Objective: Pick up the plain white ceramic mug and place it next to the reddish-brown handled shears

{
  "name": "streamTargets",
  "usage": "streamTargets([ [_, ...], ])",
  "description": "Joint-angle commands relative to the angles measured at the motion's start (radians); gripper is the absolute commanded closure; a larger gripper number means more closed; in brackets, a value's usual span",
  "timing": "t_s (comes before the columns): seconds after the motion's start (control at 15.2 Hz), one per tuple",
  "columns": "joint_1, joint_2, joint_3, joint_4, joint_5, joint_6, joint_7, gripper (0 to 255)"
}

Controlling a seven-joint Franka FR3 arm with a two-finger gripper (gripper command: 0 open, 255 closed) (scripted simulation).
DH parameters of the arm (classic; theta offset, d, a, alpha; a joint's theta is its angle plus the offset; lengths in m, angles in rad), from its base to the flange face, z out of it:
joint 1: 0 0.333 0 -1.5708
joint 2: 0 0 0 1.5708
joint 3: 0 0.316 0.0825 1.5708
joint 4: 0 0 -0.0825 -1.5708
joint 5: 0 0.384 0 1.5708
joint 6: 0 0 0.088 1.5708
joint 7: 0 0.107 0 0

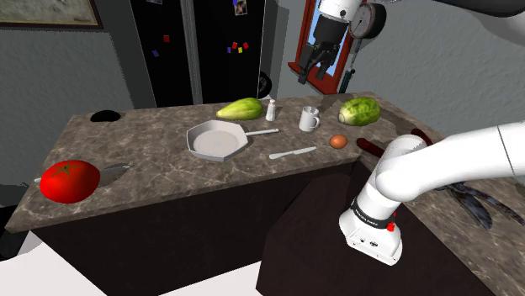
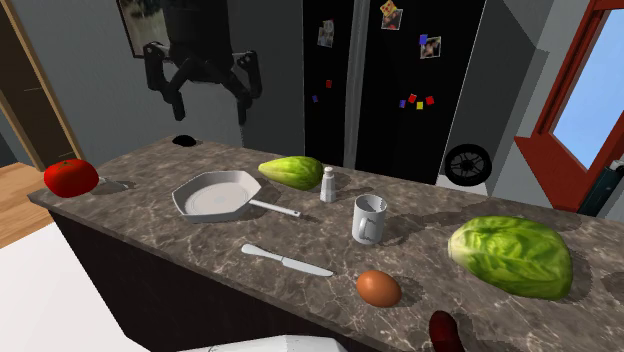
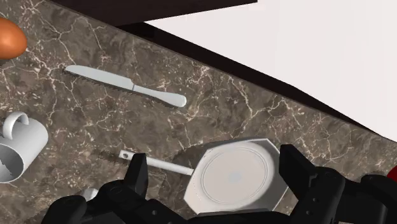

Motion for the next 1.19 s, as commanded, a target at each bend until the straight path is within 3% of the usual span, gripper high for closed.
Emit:
streamTargets([
  [0.0,0.000,0.000,0.000,0.000,0.000,0.000,0.000,0],
  [0.59,-0.048,0.091,-0.135,-0.127,-0.098,0.186,-0.168,0],
  [1.12,-0.088,0.258,-0.260,-0.160,-0.166,0.367,-0.313,0],
])
